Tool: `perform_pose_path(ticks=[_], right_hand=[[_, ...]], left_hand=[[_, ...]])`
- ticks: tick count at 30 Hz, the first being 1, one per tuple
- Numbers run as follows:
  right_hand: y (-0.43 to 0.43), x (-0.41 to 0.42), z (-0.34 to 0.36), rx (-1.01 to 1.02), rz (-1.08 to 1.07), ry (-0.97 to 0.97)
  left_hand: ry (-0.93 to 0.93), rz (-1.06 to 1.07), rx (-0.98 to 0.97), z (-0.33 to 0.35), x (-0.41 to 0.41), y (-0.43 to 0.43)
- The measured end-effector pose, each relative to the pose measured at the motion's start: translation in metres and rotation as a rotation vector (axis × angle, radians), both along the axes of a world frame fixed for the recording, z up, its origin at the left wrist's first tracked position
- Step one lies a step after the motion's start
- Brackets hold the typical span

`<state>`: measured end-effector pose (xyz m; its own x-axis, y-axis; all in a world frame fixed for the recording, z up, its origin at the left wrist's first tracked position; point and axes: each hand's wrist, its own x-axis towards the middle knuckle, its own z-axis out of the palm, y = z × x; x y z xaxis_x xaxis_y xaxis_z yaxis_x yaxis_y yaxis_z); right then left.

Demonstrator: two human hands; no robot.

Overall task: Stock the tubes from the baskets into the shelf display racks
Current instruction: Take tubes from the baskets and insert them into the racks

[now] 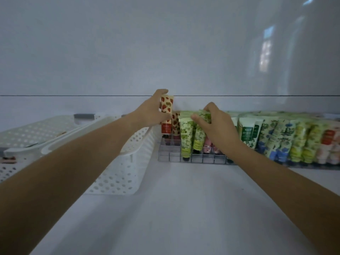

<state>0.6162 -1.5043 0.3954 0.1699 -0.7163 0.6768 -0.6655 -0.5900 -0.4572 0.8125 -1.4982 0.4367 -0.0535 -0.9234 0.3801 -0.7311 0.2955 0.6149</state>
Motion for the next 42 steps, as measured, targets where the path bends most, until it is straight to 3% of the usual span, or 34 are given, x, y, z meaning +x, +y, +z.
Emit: perform_pose_path(ticks=[7,12,18,24,36,42], right_hand=[[0.003,-0.005,-0.004,-0.063,-0.012,0.148],[0.018,-0.006,-0.004,-0.348,-0.045,0.151],[0.037,-0.010,-0.048,-0.435,0.026,0.425],[0.037,-0.009,-0.061,-0.291,0.130,0.496],[0.038,-0.009,-0.061,-0.225,0.163,0.477],[0.039,-0.009,-0.060,-0.217,0.163,0.448]], left_hand=[[0.056,0.004,-0.002,0.000,-0.001,-0.002],[-0.004,0.069,-0.069,0.000,-0.001,0.001],[-0.086,0.127,-0.091,0.001,0.001,-0.003],[-0.243,0.166,-0.089,0.010,-0.001,-0.010],[-0.559,0.150,0.094,0.006,-0.008,-0.022],[-0.455,0.115,0.052,0.015,-0.002,-0.022]])
